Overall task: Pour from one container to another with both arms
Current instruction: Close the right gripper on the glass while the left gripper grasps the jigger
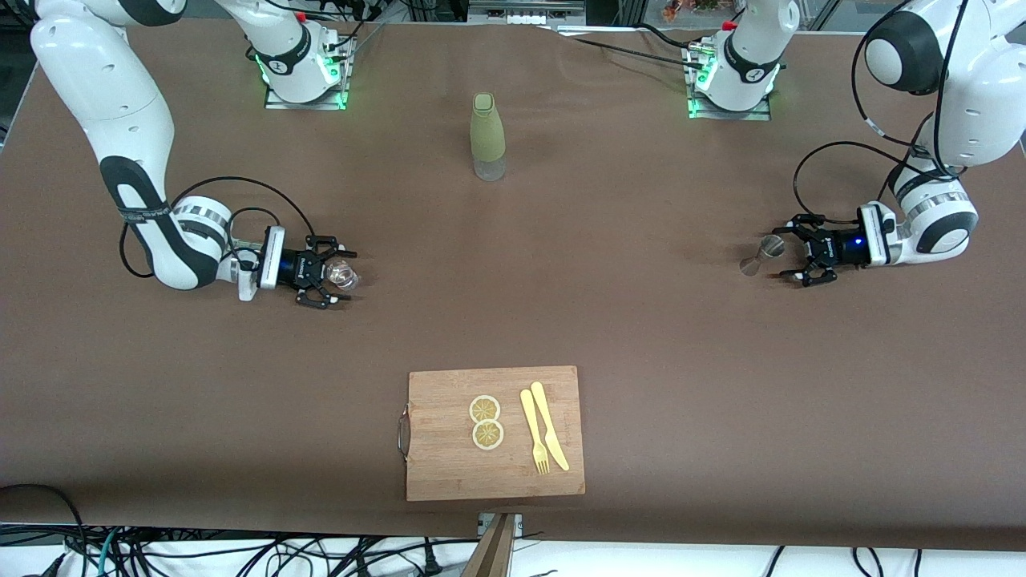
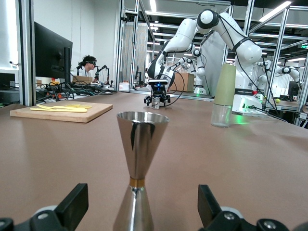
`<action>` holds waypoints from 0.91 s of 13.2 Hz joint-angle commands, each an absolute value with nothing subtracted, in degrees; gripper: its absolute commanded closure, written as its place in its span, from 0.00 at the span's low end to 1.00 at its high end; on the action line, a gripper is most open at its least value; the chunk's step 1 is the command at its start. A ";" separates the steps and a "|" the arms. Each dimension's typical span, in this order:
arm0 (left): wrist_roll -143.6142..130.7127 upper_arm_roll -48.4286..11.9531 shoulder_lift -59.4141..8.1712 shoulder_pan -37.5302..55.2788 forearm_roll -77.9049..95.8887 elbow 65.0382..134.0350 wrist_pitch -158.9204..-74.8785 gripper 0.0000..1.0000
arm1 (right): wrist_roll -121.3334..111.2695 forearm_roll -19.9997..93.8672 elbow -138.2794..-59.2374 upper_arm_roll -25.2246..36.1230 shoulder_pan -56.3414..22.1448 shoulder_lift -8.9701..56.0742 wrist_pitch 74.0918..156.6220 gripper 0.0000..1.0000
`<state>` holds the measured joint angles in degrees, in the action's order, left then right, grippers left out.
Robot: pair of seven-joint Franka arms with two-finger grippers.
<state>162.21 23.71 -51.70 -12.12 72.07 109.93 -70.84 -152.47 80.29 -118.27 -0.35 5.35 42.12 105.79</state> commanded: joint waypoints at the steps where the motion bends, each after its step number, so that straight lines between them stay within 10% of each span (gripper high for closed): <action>1: 179.30 24.79 -53.70 -10.55 73.74 110.04 -69.35 0.00 | -153.81 81.91 -118.30 -0.53 4.92 42.89 106.35 0.39; 4: 179.30 23.38 -54.14 -9.67 75.05 109.95 -69.52 0.00 | -153.72 81.83 -117.95 -0.53 4.92 42.89 106.35 0.92; 12: 179.38 22.94 -54.75 -8.70 75.41 109.95 -69.61 0.00 | -153.63 81.74 -116.63 -0.53 4.92 42.80 105.73 0.99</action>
<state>162.21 21.98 -52.92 -9.24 75.23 109.77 -70.78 -153.05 80.80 -117.43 -0.37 5.13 42.57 105.83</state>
